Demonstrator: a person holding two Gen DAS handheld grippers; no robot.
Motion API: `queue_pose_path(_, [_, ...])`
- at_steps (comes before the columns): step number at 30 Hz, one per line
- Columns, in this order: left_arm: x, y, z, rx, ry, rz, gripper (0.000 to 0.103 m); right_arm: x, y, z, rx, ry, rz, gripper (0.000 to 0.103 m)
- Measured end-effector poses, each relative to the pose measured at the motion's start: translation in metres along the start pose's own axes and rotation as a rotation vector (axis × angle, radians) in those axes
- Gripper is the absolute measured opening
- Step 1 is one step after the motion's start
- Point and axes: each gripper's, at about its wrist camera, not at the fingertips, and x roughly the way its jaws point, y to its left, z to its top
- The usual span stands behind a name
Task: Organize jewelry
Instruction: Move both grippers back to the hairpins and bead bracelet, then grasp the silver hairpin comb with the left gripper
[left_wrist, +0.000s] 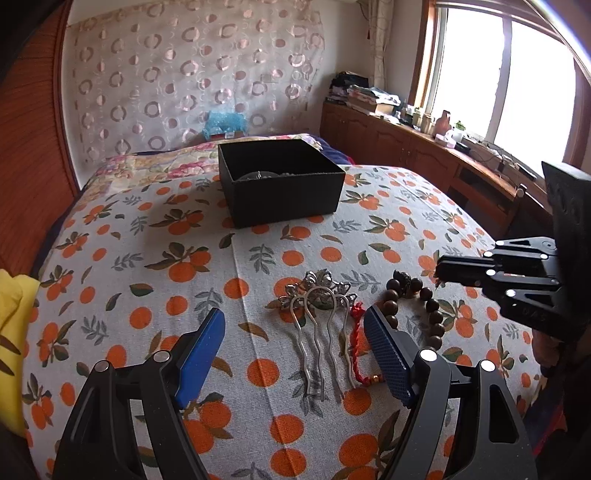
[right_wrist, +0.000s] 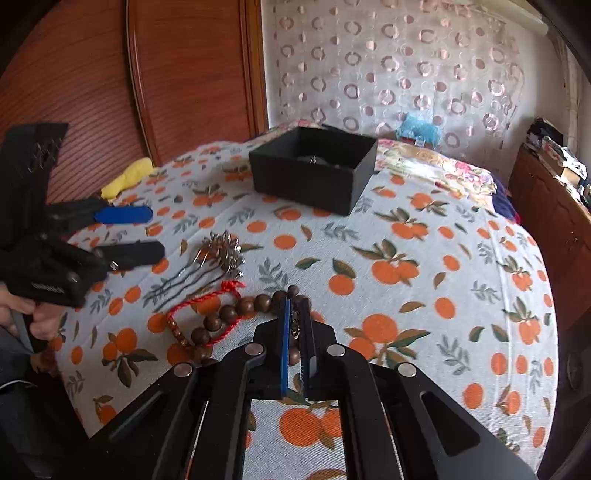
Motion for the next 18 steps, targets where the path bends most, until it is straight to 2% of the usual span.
queue_pose_path(18, [0.056,-0.022,0.02,0.05,0.121,0.05,0.074,-0.008,-0.008,-0.011,0.016,0.001,-0.011,0.006])
